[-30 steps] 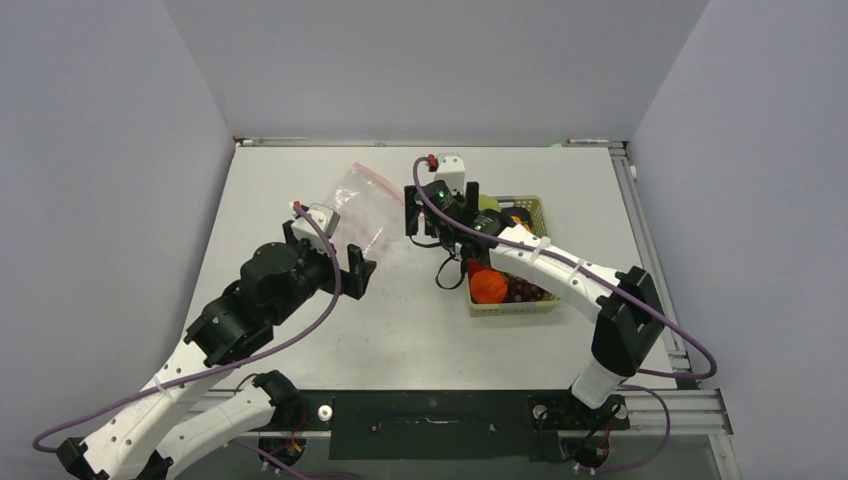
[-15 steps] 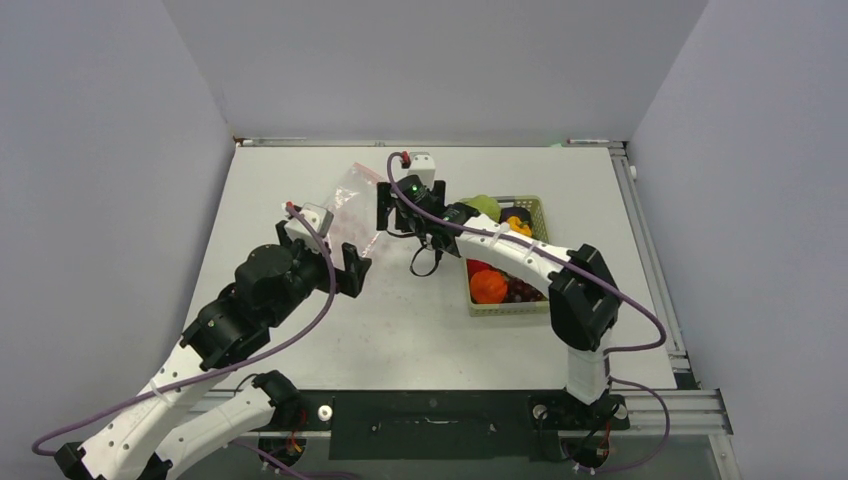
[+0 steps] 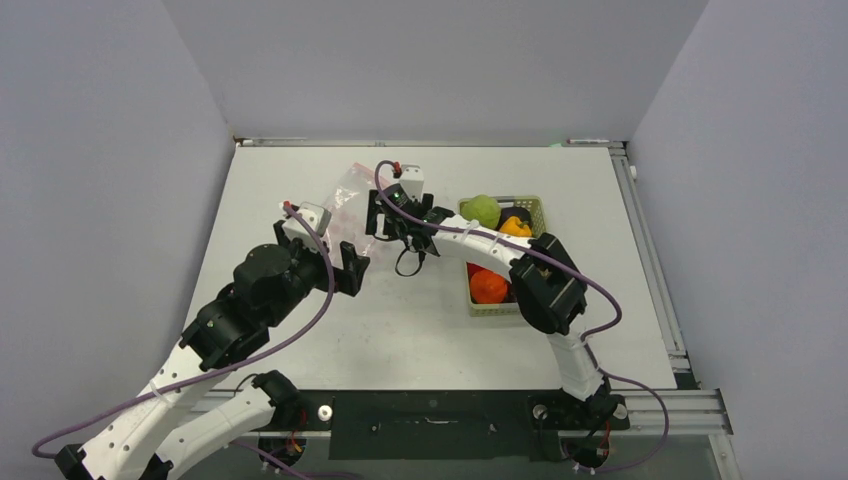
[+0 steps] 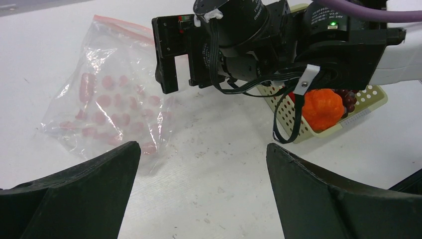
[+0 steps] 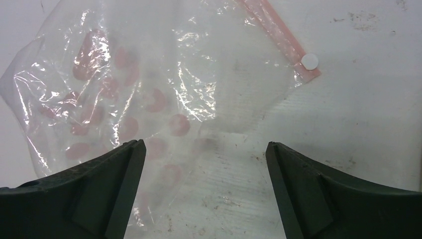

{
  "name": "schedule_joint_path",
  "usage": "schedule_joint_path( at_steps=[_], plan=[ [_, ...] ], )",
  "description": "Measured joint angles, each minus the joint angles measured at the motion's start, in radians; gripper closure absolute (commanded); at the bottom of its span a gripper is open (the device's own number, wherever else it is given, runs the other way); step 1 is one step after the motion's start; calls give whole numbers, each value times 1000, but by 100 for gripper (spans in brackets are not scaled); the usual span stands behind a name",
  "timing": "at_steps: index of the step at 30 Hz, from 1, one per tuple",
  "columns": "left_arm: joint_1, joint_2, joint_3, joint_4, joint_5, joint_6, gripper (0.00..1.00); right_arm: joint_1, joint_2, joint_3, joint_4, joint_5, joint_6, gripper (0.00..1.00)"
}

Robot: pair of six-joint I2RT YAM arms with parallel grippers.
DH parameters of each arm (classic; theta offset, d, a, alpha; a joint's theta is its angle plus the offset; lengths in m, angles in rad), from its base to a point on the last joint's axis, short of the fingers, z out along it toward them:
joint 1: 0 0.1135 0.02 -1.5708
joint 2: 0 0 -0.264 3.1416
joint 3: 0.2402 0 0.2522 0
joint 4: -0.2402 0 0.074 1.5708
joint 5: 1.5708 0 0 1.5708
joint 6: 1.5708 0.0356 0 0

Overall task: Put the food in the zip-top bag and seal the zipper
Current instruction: Pick up the zipper food storage bag at the center of the board.

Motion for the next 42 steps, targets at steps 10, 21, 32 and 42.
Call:
schedule_joint_path(
  at_steps=[10,21,32,42],
  plan=[
    [6,12,0,0,1,-1,4,0,98,64,21,-15,58,9],
    [13,13,0,0,4,-8,4,0,151,108,33,-15,80,52],
    [16,13,0,0,5,-8,4,0,171,125,61,-16,87,67],
    [20,13,0,0,8,-8,4,0,198,125,74,-23,90,95]
  ],
)
